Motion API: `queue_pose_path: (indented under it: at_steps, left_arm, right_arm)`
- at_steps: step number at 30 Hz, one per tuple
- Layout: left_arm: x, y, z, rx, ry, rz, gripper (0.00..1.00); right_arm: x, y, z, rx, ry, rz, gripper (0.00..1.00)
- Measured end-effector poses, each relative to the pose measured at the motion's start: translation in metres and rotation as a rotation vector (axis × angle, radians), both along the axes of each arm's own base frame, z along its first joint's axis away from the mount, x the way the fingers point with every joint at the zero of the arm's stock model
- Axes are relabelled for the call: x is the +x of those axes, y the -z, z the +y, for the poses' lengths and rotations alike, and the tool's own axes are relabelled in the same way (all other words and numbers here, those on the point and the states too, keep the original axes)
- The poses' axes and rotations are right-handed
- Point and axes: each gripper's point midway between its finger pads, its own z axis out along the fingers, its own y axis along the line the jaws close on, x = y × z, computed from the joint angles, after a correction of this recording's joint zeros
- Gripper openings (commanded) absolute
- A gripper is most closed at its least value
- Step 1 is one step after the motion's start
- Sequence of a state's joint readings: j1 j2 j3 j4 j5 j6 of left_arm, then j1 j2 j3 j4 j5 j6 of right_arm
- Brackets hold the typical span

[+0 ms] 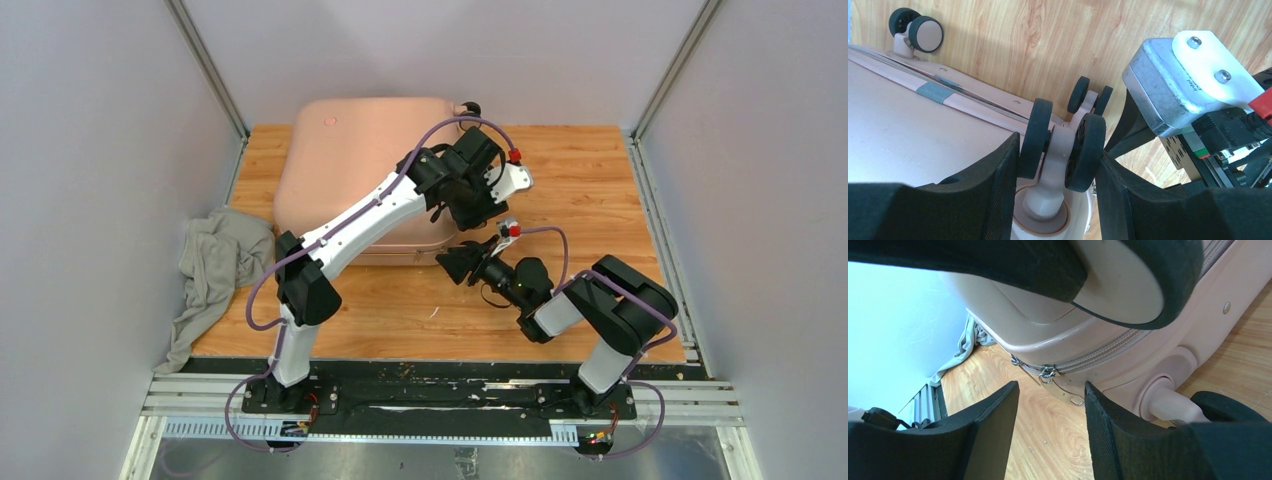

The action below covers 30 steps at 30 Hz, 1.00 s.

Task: Pack the luggage
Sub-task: Zip the luggage at the corner of the board.

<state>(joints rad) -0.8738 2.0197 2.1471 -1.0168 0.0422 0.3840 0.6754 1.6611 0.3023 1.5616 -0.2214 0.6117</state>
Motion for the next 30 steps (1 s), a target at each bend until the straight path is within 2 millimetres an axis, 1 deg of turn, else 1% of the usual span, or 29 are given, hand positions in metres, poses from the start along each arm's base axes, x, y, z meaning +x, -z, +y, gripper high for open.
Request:
queue_pose_path:
  at_steps: [2,6,7,9,13,15,17,19,23,25,26,30]
  left_arm:
    - [0.0,0.0,0.0,-0.002,-0.002,-0.001,0.0]
    - [0.001,-0.001,0.0,-0.002,-0.006,-0.002,0.0]
    - [0.001,-0.002,0.0,-0.004,-0.007,-0.003,0.0]
    - [0.001,-0.003,0.0,-0.008,-0.011,-0.002,0.0]
    - [0.001,-0.004,-0.001,-0.011,-0.018,-0.001,0.0]
    - [0.001,-0.004,-0.001,-0.012,-0.019,-0.001,0.0]
    - [0.001,-0.004,-0.001,-0.013,-0.019,-0.002,0.0]
    - [0.002,-0.004,-0.001,-0.015,-0.021,-0.006,0.0]
    - [0.006,-0.007,-0.003,-0.025,-0.027,-0.024,0.0]
    - [0.01,-0.009,-0.004,-0.034,-0.034,-0.038,0.0]
    - [0.011,-0.01,-0.005,-0.038,-0.035,-0.043,0.0]
    - [0.013,-0.011,-0.006,-0.044,-0.037,-0.049,0.0]
  right_arm:
    - [0.001,0.001,0.001,-0.002,0.007,-0.007,0.52]
    - [0.002,0.006,0.004,-0.016,0.036,-0.008,0.42]
    - [0.005,0.011,0.006,-0.027,0.052,0.002,0.42]
    - [0.002,0.015,0.011,-0.038,0.052,0.01,0.42]
    - [0.001,0.019,0.016,-0.067,0.102,0.009,0.42]
    - [0.002,0.021,0.015,-0.089,0.134,0.008,0.42]
    - [0.005,0.02,0.012,-0.099,0.172,0.002,0.39]
    - [0.008,0.019,0.01,-0.108,0.198,-0.004,0.34]
    - [0.015,0.021,0.007,-0.138,0.24,-0.005,0.15]
    - [0.017,0.021,0.01,-0.149,0.24,-0.007,0.04]
    - [0.016,0.02,0.012,-0.15,0.234,-0.01,0.01]
    - [0.016,0.018,0.016,-0.156,0.219,-0.023,0.0]
